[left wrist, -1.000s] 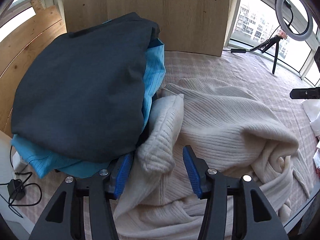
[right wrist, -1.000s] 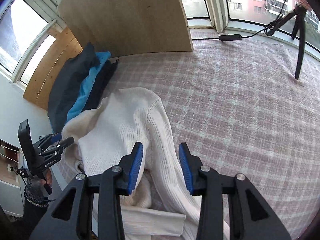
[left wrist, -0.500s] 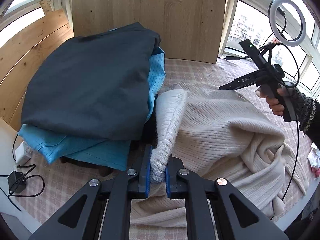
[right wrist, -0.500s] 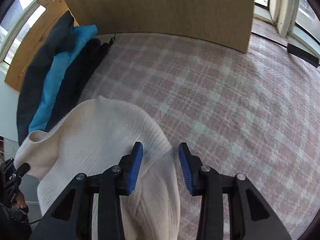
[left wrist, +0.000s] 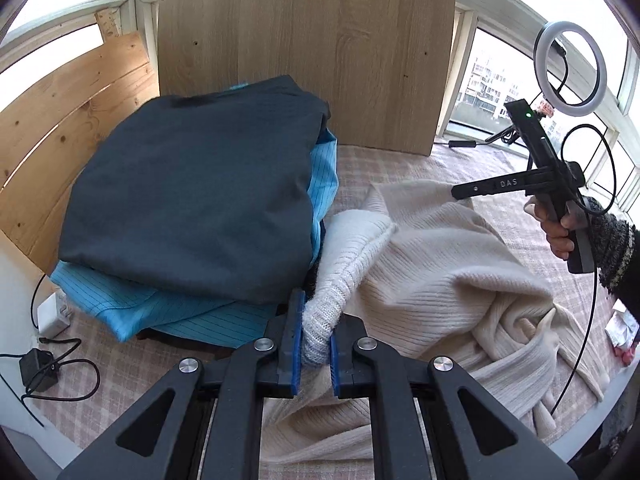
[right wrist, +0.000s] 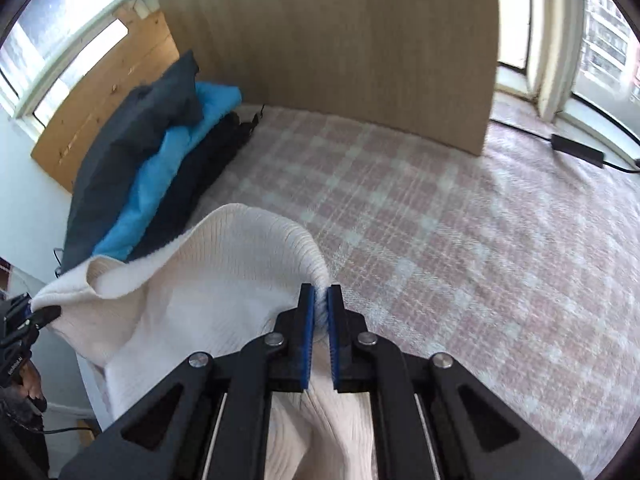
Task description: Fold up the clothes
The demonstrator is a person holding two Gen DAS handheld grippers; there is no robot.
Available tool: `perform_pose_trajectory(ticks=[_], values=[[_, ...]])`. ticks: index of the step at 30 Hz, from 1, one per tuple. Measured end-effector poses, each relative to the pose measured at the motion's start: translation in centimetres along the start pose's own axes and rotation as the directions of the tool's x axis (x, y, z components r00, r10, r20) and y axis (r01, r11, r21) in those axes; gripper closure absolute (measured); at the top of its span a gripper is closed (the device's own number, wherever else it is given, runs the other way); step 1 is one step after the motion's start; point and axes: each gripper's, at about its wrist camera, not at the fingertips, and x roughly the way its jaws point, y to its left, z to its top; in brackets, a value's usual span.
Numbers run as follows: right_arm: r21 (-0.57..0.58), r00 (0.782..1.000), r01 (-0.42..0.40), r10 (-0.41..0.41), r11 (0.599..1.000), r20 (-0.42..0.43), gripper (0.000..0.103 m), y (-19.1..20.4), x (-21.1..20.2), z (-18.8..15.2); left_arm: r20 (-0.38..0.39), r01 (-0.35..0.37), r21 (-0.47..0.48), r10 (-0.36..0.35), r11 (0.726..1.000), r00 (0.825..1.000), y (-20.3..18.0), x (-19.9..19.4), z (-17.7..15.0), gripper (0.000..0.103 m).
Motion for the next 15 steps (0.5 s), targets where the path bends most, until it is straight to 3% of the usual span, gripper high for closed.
perform_pose_trajectory(ticks=[3,6,8,10,13,15], values=[[0.021,0.985,0.026,-0.03,0.999,0.17,0.097,-0.2,-8.8,-1.5,0.075,0.055,0.006,-0.055,0.998,0.996,0.1,-3.2,2.1,0.094],[0.057,0.933,0.106,-0.119,0.993,0.34,0.097,0.9,-18.2,-2.7,0.18,0.101,0.065,-0.112,0.993,0.977,-0.9,-7.3,5.7,0.094],[0.083,0.871,0.175,-0.193,0.981,0.452,0.097,2.3,-24.4,-3.6,0.263,0.13,0.131,-0.161,0.983,0.951,-2.3,-10.7,8.8,0.094],[0.117,0.797,0.219,-0.247,0.969,0.551,0.097,3.9,-30.8,-4.7,0.347,0.155,0.197,-0.216,0.968,0.913,-3.9,-14.6,11.9,0.094],[0.151,0.67,0.297,-0.319,0.943,0.67,0.097,6.8,-39.7,-6.4,0.459,0.143,0.304,-0.276,0.942,0.845,-6.7,-20.9,15.9,0.094],[0.172,0.568,0.371,-0.37,0.912,0.735,0.098,9.2,-44.8,-7.5,0.518,0.132,0.364,-0.318,0.922,0.794,-8.5,-24.9,17.5,0.094]])
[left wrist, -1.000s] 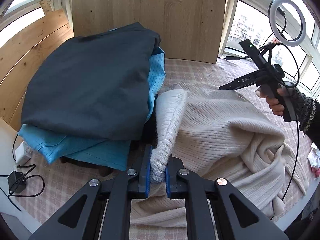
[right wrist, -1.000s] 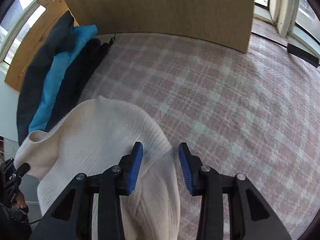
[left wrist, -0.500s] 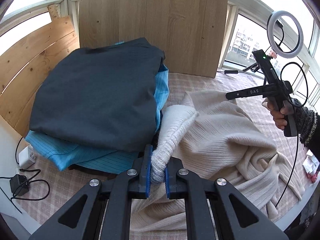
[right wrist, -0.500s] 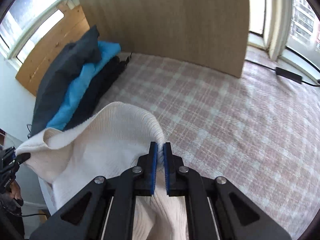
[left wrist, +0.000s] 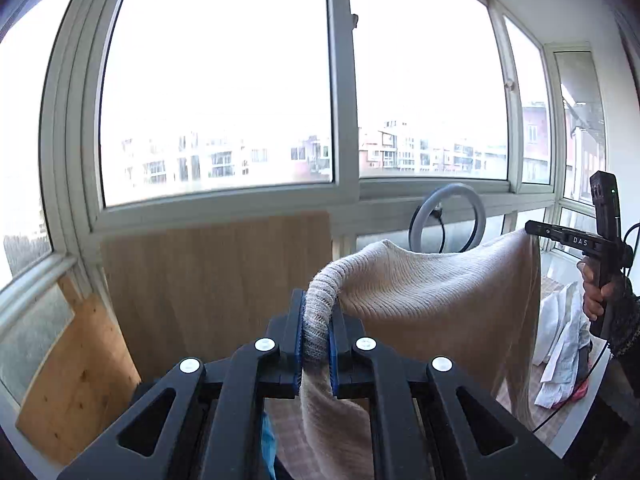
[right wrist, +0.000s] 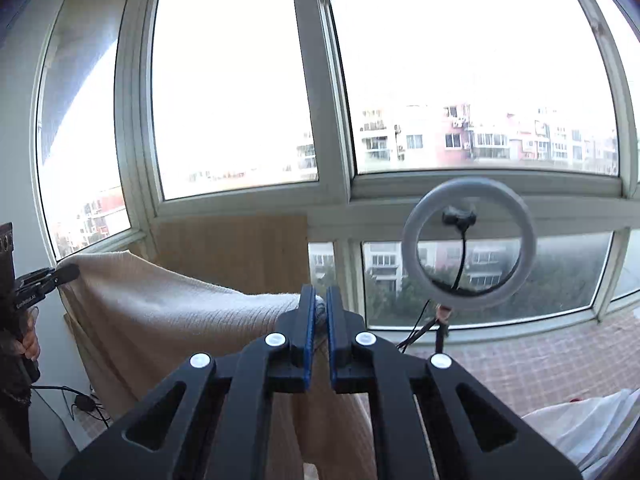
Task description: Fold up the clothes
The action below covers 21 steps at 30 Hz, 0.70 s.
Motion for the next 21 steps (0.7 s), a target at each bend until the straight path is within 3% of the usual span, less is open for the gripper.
perform_pose_trajectory(ticks=[5,11,16,21], values=[[-0.072,0.972,0.122,-0.105,0.99,0.21,0.098,1.1,-10.0,5.8,0.154,0.032,0.125,-0.051,0.992,0.987,-4.0,-5.7,6.0,0.094],[-0.119,0.926,0.226,-0.175,0.967,0.335,0.097,2.4,-16.2,7.4,0.188,0.092,0.139,-0.118,0.986,0.975,-5.5,-9.4,7.0,0.094],[-0.129,0.93,0.229,-0.177,0.965,0.323,0.097,1.6,-15.8,6.1,0.134,0.09,0.137,-0.108,0.986,0.985,-5.8,-8.6,5.1,0.094],[-0.138,0.962,0.216,-0.187,0.967,0.198,0.097,0.0,-8.6,3.4,-0.01,0.092,0.087,-0.091,0.992,0.996,-5.6,-1.3,3.2,0.094]])
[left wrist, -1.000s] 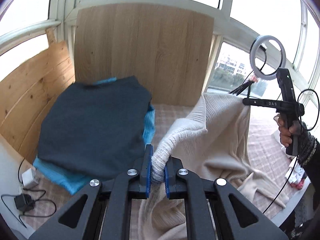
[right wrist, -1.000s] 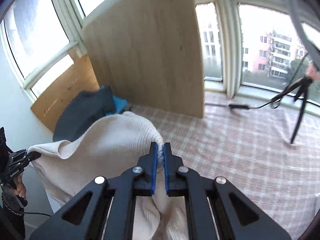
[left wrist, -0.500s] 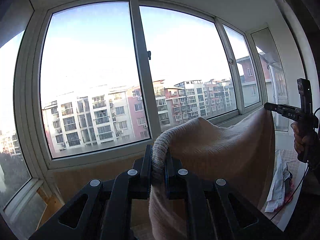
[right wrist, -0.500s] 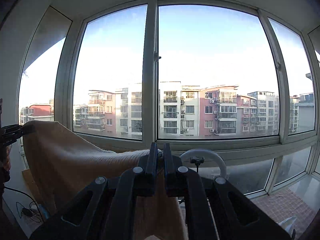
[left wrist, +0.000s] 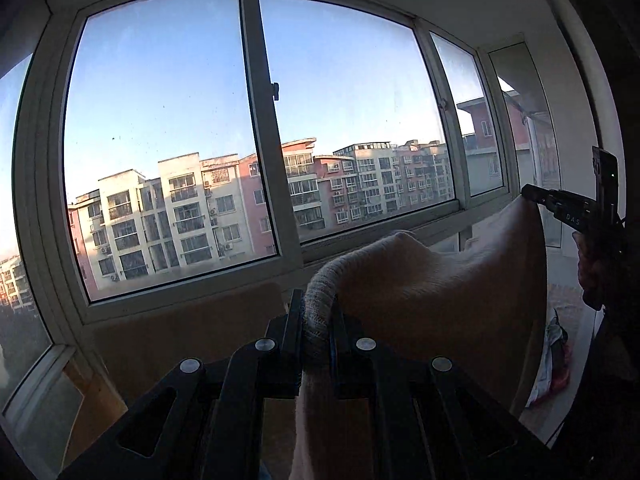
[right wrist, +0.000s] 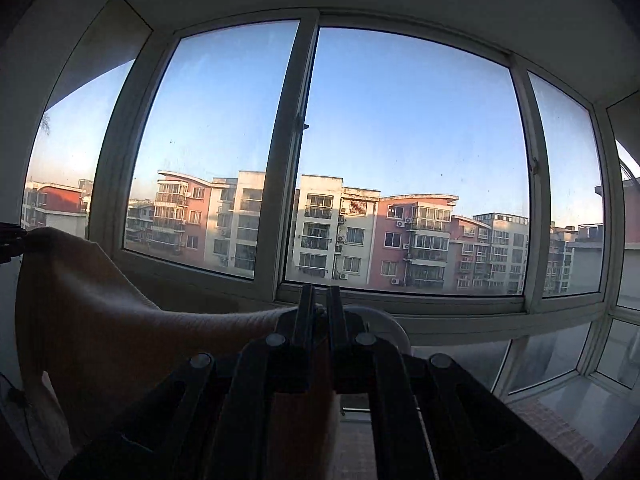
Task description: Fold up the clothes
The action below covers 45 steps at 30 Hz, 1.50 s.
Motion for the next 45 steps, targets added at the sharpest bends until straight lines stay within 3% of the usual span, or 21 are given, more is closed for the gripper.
perform_pose_trajectory(ticks=[3,6,8,9,11,13,15,18,20,23,25,26,28,31,35,37,38,39,40,41,45], values=[[-0.01,0.996,0.05,-0.051,0.999,-0.079,0.103,0.2,6.3,-3.5,-0.14,-0.017,-0.043,0.011,0.999,0.99,1.4,8.2,-3.1,0.094],[0.039,0.978,0.027,-0.018,0.999,-0.206,0.103,-0.3,12.8,-7.2,-0.286,-0.044,-0.072,0.022,0.996,0.958,3.0,16.9,-6.5,0.094],[0.039,0.954,0.02,-0.008,0.999,-0.3,0.102,0.1,16.3,-11.0,-0.454,-0.052,-0.04,0.028,0.998,0.891,3.0,23.5,-11.6,0.092],[0.065,0.925,-0.027,0.049,0.998,-0.376,0.102,0.4,17.8,-13.4,-0.546,-0.091,-0.014,0.069,0.996,0.835,3.1,26.4,-14.6,0.09],[0.144,0.818,-0.109,0.171,0.983,-0.55,0.096,0.8,20.9,-18.9,-0.665,-0.151,0.006,0.117,0.988,0.737,3.9,30.0,-20.2,0.091],[0.207,0.697,-0.14,0.245,0.968,-0.674,0.092,1.7,23.3,-25.3,-0.707,-0.207,-0.024,0.13,0.978,0.695,5.3,31.2,-24.1,0.092],[0.232,0.568,-0.152,0.277,0.961,-0.775,0.09,3.4,24.8,-32.1,-0.733,-0.243,-0.114,0.084,0.963,0.675,7.1,30.7,-26.5,0.092],[0.231,0.464,-0.173,0.286,0.958,-0.838,0.087,5.1,27.4,-38.4,-0.729,-0.224,-0.165,0.034,0.961,0.684,7.4,29.8,-27.6,0.092],[0.24,0.423,-0.178,0.295,0.954,-0.857,0.076,6.1,29.7,-41.0,-0.724,-0.191,-0.167,0.011,0.967,0.69,7.7,29.8,-28.3,0.09],[0.305,0.368,-0.166,0.346,0.938,-0.863,0.075,7.4,32.8,-43.5,-0.737,-0.162,-0.158,-0.007,0.974,0.676,8.1,30.7,-28.9,0.082],[0.33,0.348,-0.182,0.374,0.926,-0.86,0.075,8.2,33.7,-44.4,-0.755,-0.149,-0.172,-0.033,0.974,0.655,8.3,31.9,-30.0,0.078],[0.334,0.341,-0.197,0.384,0.922,-0.858,0.068,8.6,33.9,-44.5,-0.767,-0.142,-0.182,-0.05,0.973,0.639,8.4,32.7,-30.7,0.076],[0.323,0.344,-0.222,0.384,0.92,-0.857,0.058,9.2,34.1,-44.6,-0.79,-0.13,-0.201,-0.083,0.971,0.607,8.7,34.3,-32.1,0.07],[0.319,0.342,-0.232,0.384,0.919,-0.858,0.058,9.5,34.7,-44.9,-0.827,-0.154,-0.147,-0.037,0.977,0.561,8.6,36.7,-33.9,0.07],[0.324,0.351,-0.234,0.391,0.916,-0.851,0.058,9.8,35.2,-45.3,-0.854,-0.168,-0.128,-0.022,0.977,0.52,8.7,38.9,-35.2,0.067],[0.305,0.362,-0.239,0.376,0.922,-0.853,0.065,10.2,35.1,-45.4,-0.87,-0.155,-0.108,-0.018,0.982,0.493,8.3,39.7,-36.0,0.066],[0.29,0.367,-0.239,0.363,0.926,-0.856,0.082,10.3,35.0,-45.4,-0.878,-0.15,-0.088,-0.006,0.985,0.479,7.9,39.8,-36.4,0.067],[0.297,0.365,-0.239,0.369,0.924,-0.855,0.092,10.3,34.9,-45.5,-0.882,-0.137,-0.077,-0.003,0.988,0.472,7.6,39.8,-36.6,0.085],[0.324,0.364,-0.234,0.391,0.917,-0.845,0.095,10.1,34.8,-45.4,-0.881,-0.121,-0.076,-0.01,0.99,0.472,7.2,39.6,-36.7,0.095],[0.352,0.371,-0.224,0.413,0.909,-0.831,0.098,9.8,34.5,-45.3,-0.872,-0.112,-0.064,-0.001,0.992,0.49,6.8,39.3,-36.5,0.096],[0.39,0.453,-0.177,0.427,0.904,-0.783,0.1,8.3,32.9,-43.0,-0.817,-0.107,-0.094,-0.015,0.99,0.577,6.6,36.7,-33.9,0.097]])
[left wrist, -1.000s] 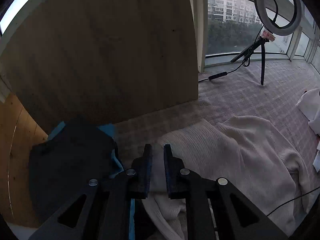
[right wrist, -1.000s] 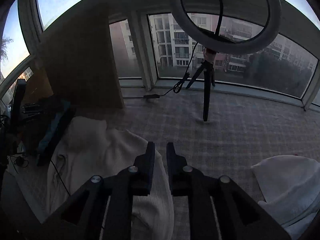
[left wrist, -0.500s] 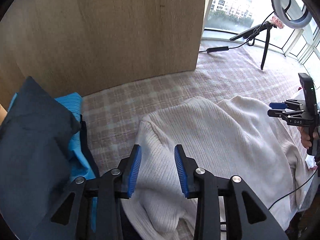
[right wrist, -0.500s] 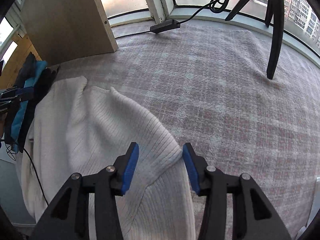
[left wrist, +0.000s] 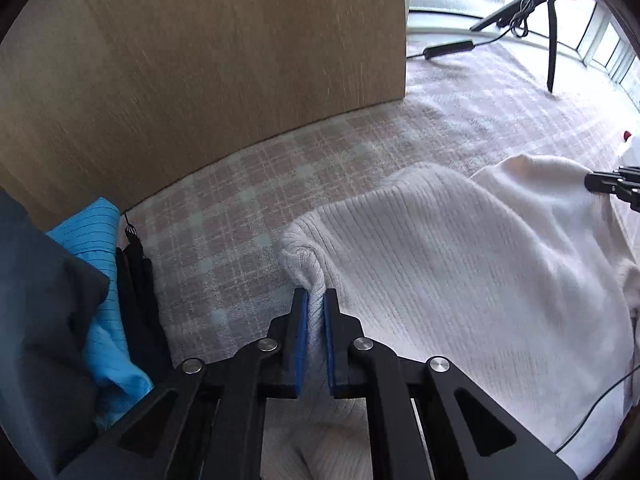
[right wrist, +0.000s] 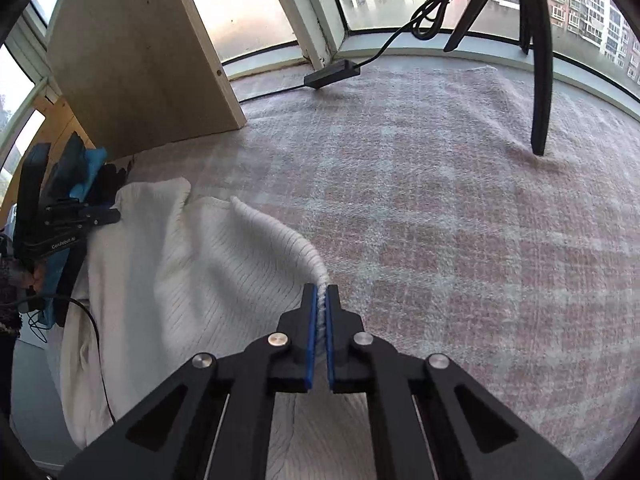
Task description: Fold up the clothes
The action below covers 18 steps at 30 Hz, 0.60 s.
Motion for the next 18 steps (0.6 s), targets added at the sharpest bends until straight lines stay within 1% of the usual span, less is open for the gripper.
perform_pose_trajectory(ticks=[1,2,3,5,6,8,9,10,11,12,14,15,16,17,18], values=[[0.009,0.999,0.002,-0.002,1.0,0.034,0.1,0.1,-1.3,0.0,0.028,0.01,-0.009,-0.01,1.0,1.0,0.0,-1.4,-0.1,0.097],[0.013,0.996,0.006,-0.007,1.0,0.086,0.1,0.2,-3.2,0.0,0.063,0.018,-0.013,-0.017,1.0,0.998,0.0,-3.3,-0.3,0.097],[0.012,0.99,0.012,-0.014,1.0,0.142,0.1,0.5,-5.5,0.0,0.098,0.025,-0.016,-0.023,1.0,0.995,0.0,-5.3,-0.4,0.097],[0.013,0.971,0.052,-0.053,0.999,0.233,0.1,0.8,-10.2,0.2,0.166,0.032,-0.016,-0.029,0.999,0.986,-0.2,-9.0,-0.4,0.097],[0.012,0.957,0.079,-0.079,0.997,0.278,0.1,0.8,-12.4,0.5,0.198,0.03,-0.014,-0.027,0.999,0.98,-0.3,-10.7,-0.2,0.097],[0.008,0.919,0.145,-0.137,0.989,0.369,0.1,0.9,-16.5,1.4,0.259,0.034,-0.008,-0.031,0.999,0.965,-0.5,-13.7,0.5,0.097],[0.004,0.899,0.18,-0.166,0.984,0.404,0.1,0.9,-17.8,2.1,0.282,0.049,-0.005,-0.045,0.999,0.958,-0.7,-14.6,1.0,0.097],[0.002,0.885,0.205,-0.187,0.979,0.426,0.1,0.8,-18.6,2.7,0.296,0.048,-0.008,-0.043,0.999,0.954,-0.9,-14.7,1.7,0.097],[0.01,0.876,0.225,-0.207,0.974,0.435,0.1,0.5,-18.8,3.5,0.308,0.044,-0.012,-0.038,0.999,0.951,-1.2,-14.6,2.4,0.097],[0.018,0.878,0.231,-0.217,0.973,0.428,0.1,-0.1,-18.3,4.4,0.302,0.054,-0.012,-0.048,0.998,0.952,-1.5,-14.0,3.1,0.097],[0.003,0.914,0.23,-0.217,0.973,0.343,0.099,-1.4,-14.9,5.9,0.237,0.088,-0.048,-0.074,0.995,0.969,-1.6,-10.6,4.6,0.091],[0.005,0.928,0.245,-0.236,0.969,0.288,0.098,-2.2,-12.9,6.4,0.201,0.075,-0.069,-0.06,0.995,0.978,-1.7,-9.2,4.8,0.09],[0.021,0.936,0.272,-0.27,0.962,0.227,0.095,-3.0,-11.1,6.5,0.164,0.057,-0.09,-0.041,0.994,0.986,-1.9,-7.8,4.8,0.09],[0.042,0.939,0.298,-0.301,0.954,0.164,0.095,-3.9,-9.5,6.5,0.143,0.063,-0.122,-0.045,0.991,0.989,-1.7,-7.0,4.6,0.091],[0.069,0.945,0.293,-0.299,0.954,0.129,0.095,-4.7,-8.8,6.2,0.152,0.086,-0.14,-0.064,0.986,0.986,-1.4,-7.2,4.1,0.091]])
